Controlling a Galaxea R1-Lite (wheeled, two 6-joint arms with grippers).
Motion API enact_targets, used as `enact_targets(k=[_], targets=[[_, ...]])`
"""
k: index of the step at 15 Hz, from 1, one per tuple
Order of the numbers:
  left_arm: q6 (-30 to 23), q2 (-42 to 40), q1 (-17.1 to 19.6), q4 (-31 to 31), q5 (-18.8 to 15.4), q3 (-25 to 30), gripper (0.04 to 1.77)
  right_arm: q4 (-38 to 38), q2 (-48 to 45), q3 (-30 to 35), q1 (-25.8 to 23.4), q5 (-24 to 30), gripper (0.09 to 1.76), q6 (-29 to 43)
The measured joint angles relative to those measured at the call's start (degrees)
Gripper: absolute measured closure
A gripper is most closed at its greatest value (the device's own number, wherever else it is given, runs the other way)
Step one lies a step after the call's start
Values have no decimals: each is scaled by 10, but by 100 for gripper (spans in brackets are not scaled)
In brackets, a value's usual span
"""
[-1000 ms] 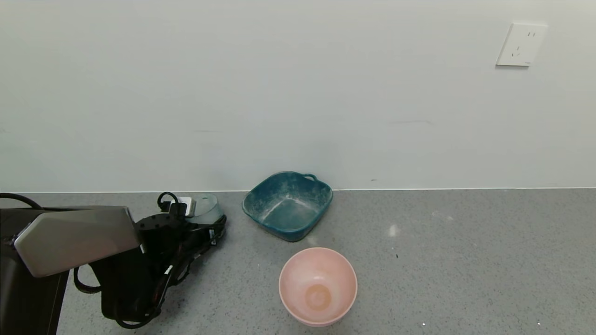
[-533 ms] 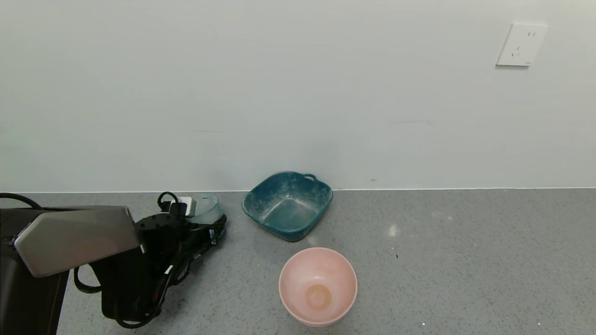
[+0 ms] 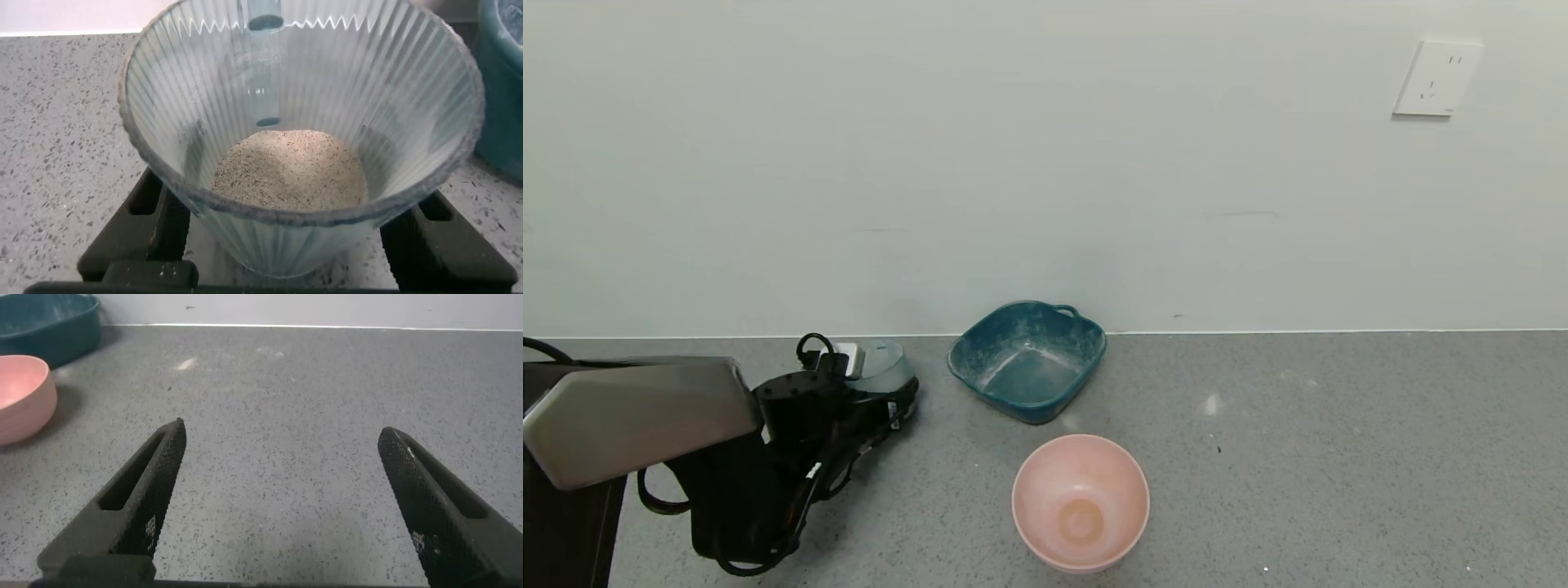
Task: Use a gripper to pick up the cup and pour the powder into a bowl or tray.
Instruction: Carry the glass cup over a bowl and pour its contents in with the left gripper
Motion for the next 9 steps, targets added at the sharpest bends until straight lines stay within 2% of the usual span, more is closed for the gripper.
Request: enact_targets(k=[4, 7, 9], targets=[[0, -69, -1, 69, 0, 0, 50, 0, 0, 0, 0, 0, 14, 0], [3, -145, -10, 164, 2, -8, 50, 0, 0, 0, 0, 0, 14, 0], [13, -200, -34, 229, 14, -16, 50, 0, 0, 0, 0, 0, 14, 0]])
